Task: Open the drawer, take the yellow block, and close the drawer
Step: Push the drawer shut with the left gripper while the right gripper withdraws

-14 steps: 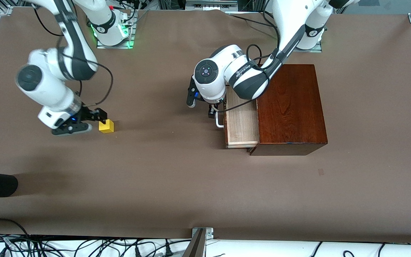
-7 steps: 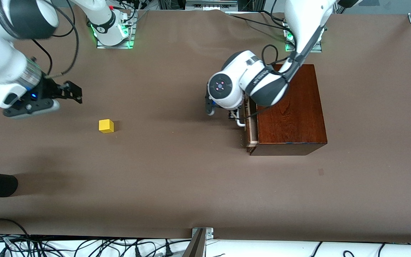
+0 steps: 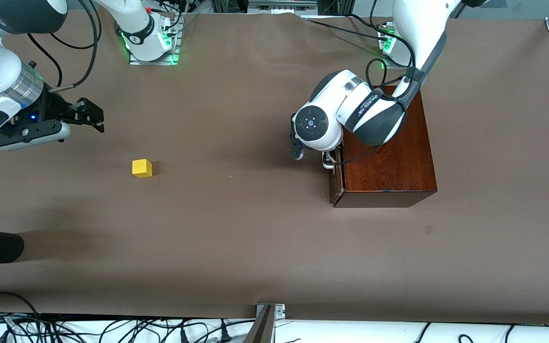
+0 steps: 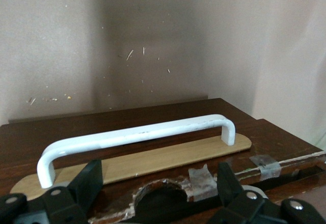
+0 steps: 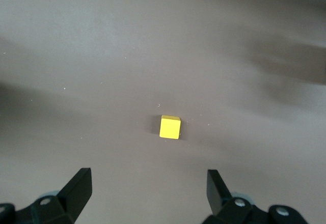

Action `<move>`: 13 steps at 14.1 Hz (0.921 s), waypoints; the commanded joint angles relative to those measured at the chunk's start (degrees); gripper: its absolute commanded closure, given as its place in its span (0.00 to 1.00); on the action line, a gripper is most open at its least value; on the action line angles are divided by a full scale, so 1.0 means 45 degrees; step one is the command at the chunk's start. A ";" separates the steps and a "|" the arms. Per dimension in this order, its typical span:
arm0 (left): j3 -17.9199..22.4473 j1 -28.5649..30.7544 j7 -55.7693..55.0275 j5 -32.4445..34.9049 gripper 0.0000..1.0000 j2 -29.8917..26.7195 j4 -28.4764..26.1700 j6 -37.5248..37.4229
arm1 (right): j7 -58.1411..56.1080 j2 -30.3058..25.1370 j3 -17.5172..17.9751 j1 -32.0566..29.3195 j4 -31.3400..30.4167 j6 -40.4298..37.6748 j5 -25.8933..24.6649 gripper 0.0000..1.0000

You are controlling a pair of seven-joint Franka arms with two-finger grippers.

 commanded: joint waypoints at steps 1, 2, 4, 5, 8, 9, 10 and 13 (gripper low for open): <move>0.0024 0.0146 0.0180 0.0774 0.00 -0.0414 -0.0409 -0.0251 | -0.0199 -0.0169 -0.0053 -0.0015 0.0426 -0.0526 -0.0094 0.00; 0.0005 0.0146 0.0180 0.1008 0.00 -0.0414 -0.0410 -0.0348 | -0.0141 -0.0130 -0.0014 -0.0015 0.0796 -0.1128 -0.0114 0.00; 0.0005 0.0126 0.0180 0.1359 0.00 -0.0394 -0.0390 -0.0719 | -0.0121 -0.0013 -0.0033 -0.0034 0.1247 -0.1524 -0.0076 0.00; 0.0005 0.0126 0.0180 0.1419 0.00 -0.0394 -0.0371 -0.0798 | -0.0004 -0.0013 -0.0033 -0.0034 0.1249 -0.1486 -0.0017 0.00; -0.0170 0.0048 0.0141 0.1343 0.00 -0.0453 -0.0099 -0.0760 | 0.0016 -0.0013 0.0044 -0.0035 0.1249 -0.1641 0.0003 0.00; -0.0210 0.0029 -0.0014 0.1187 0.00 -0.0530 0.0212 -0.0759 | 0.0229 -0.0032 0.0103 -0.0015 0.1249 -0.1951 0.0022 0.00; -0.0268 0.0028 -0.0016 0.1050 0.00 -0.0724 0.0524 -0.0759 | 0.0463 -0.0032 0.0103 -0.0015 0.1249 -0.1993 -0.0094 0.00; -0.0210 0.0553 -0.0093 -0.0431 0.00 -0.1214 0.1538 -0.0798 | 0.0504 -0.0032 0.0084 -0.0015 0.1268 -0.1897 -0.0056 0.00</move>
